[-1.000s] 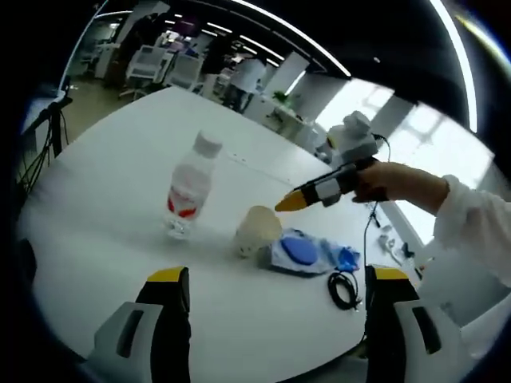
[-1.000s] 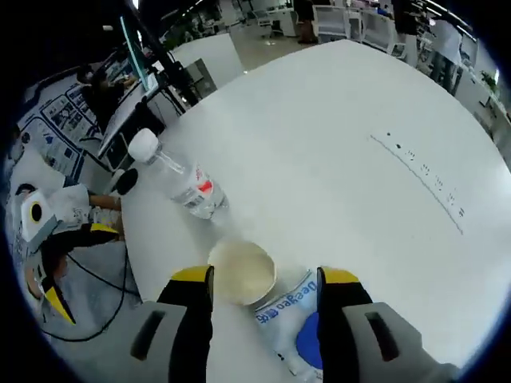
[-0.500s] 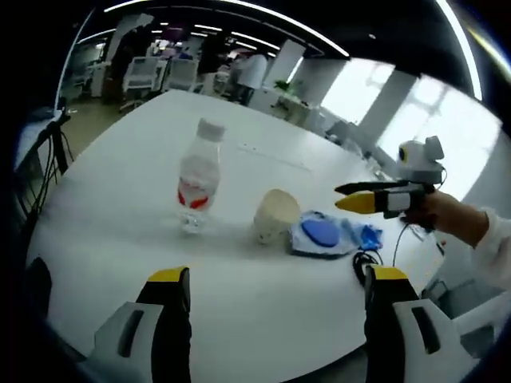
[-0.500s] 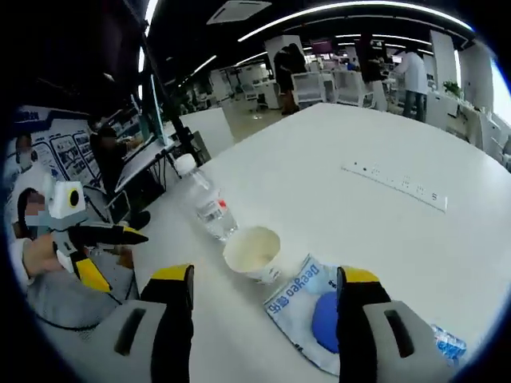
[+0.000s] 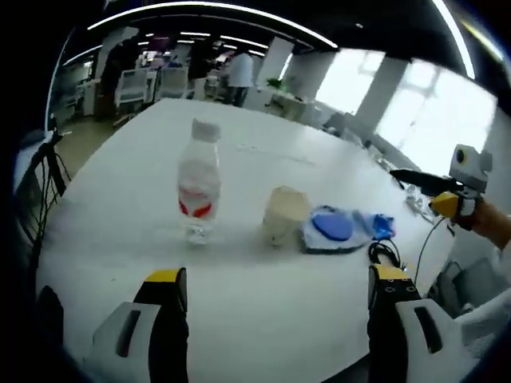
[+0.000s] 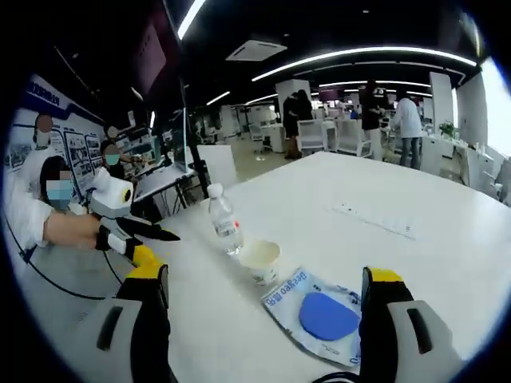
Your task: Arrange the tabletop items into an orderly group along one side of the table until the central work area is clear of visible clutter.
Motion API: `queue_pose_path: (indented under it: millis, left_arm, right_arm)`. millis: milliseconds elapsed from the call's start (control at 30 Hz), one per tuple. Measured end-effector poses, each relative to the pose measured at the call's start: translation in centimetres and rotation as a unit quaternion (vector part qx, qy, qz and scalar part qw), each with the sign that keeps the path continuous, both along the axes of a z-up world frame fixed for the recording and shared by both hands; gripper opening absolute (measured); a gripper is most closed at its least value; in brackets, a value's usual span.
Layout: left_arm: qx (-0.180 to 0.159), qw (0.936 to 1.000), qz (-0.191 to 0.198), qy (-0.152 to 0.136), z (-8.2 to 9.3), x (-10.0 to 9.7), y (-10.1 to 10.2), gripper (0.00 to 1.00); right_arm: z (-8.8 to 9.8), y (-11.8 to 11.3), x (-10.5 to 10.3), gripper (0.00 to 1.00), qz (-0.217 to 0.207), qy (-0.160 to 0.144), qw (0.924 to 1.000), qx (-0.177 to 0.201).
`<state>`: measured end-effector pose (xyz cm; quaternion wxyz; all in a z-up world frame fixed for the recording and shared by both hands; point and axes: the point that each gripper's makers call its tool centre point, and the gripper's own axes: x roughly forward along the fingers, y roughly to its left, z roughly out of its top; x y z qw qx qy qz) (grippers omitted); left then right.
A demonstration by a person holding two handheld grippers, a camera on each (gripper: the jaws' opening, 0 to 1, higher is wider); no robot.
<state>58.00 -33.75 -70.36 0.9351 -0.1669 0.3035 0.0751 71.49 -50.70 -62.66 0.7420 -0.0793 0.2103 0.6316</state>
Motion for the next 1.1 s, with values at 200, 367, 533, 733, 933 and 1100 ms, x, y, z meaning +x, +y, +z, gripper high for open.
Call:
queue_pose_path:
  millis: [200,367,533,733,933,1100]
  left_arm:
    - [0.02,0.9997,0.014,-0.004,0.9,0.9,2.9,0.93]
    - [0.026,0.9994,0.023,-0.009,1.1,1.5,3.8,0.94]
    - [0.036,0.9989,0.019,-0.022,2.0,2.3,3.3,0.95]
    - [0.047,0.9986,0.012,-0.023,2.1,3.2,3.7,0.95]
    - [0.047,0.9984,0.015,-0.026,2.2,4.1,4.2,0.94]
    - [0.053,0.9982,0.011,-0.025,2.1,4.9,4.4,0.94]
  right_arm:
    - [0.5,-2.8,-0.5,0.97,-0.027,-0.002,0.9995,0.017]
    - [1.2,-4.2,-1.3,0.97,-0.038,-0.003,0.9988,0.031]
    - [1.7,-5.6,-1.8,0.97,-0.05,0.003,0.9979,0.042]
    - [1.9,-7.7,-2.1,0.97,-0.053,-0.027,0.9974,0.04]
    - [1.4,-9.5,-2.8,0.97,-0.062,-0.026,0.997,0.038]
    - [1.3,-10.8,-2.7,0.96,-0.069,-0.028,0.9965,0.038]
